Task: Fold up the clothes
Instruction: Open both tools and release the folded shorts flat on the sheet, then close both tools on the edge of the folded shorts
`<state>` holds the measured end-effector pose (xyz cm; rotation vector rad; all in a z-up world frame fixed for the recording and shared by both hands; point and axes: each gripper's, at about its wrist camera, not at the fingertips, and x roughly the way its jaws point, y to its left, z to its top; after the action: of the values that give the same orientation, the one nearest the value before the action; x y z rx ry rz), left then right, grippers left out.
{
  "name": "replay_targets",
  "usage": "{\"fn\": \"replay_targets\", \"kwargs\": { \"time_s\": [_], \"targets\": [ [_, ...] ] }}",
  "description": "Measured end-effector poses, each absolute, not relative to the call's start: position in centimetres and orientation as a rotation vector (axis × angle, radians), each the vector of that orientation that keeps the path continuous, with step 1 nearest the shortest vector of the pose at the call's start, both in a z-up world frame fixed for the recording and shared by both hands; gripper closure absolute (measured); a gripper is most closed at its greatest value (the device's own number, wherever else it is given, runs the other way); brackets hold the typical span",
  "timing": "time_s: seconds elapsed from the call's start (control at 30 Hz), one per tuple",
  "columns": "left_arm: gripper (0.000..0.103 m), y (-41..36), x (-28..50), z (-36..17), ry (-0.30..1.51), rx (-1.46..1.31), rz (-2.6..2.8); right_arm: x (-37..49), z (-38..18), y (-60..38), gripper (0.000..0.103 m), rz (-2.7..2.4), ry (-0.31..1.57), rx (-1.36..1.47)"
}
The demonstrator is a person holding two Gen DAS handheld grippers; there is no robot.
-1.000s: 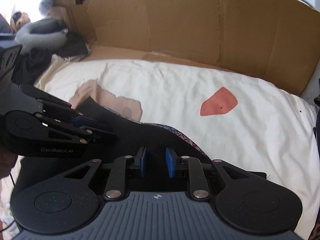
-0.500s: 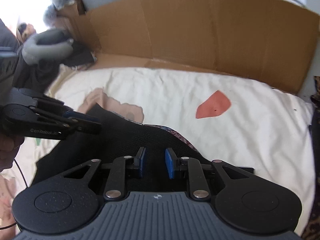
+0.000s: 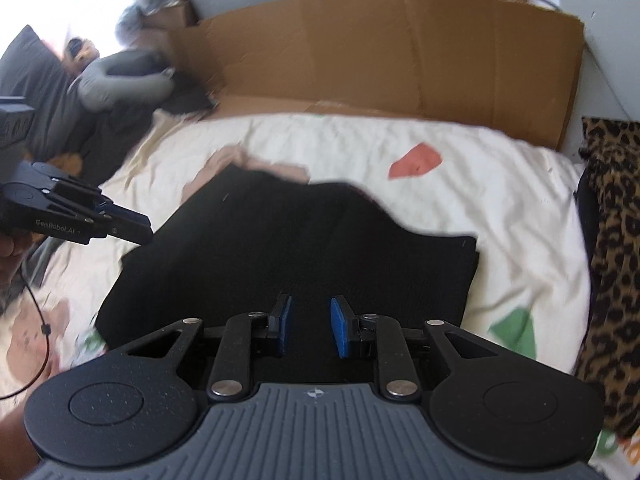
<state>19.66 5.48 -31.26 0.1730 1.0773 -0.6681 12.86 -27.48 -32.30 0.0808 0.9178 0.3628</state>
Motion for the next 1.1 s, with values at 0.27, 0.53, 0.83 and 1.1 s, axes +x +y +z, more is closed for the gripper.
{"fn": "replay_targets", "kwargs": {
  "time_s": [0.27,0.53,0.83,1.1],
  "targets": [
    [0.083,5.5,16.5,-33.5,1.174,0.205,-0.693,9.2,-34.2,-25.8,0.075,0.402,0.996,0.024],
    [0.083,6.7,16.4,-35.6,1.246,0.270,-0.614,7.6,-36.3,-26.5,0.076,0.343,1.138,-0.027],
    [0.083,8.9,16.4,-35.2,1.265,0.253,-0.553,6.1,-36.5,-29.3,0.076,0.248,1.187,-0.009],
    [0.075,10.7,16.7,-33.6,1.264,0.196,-0.524,5.8,-35.8,-31.3,0.073,0.215,1.192,0.274]
  ]
}}
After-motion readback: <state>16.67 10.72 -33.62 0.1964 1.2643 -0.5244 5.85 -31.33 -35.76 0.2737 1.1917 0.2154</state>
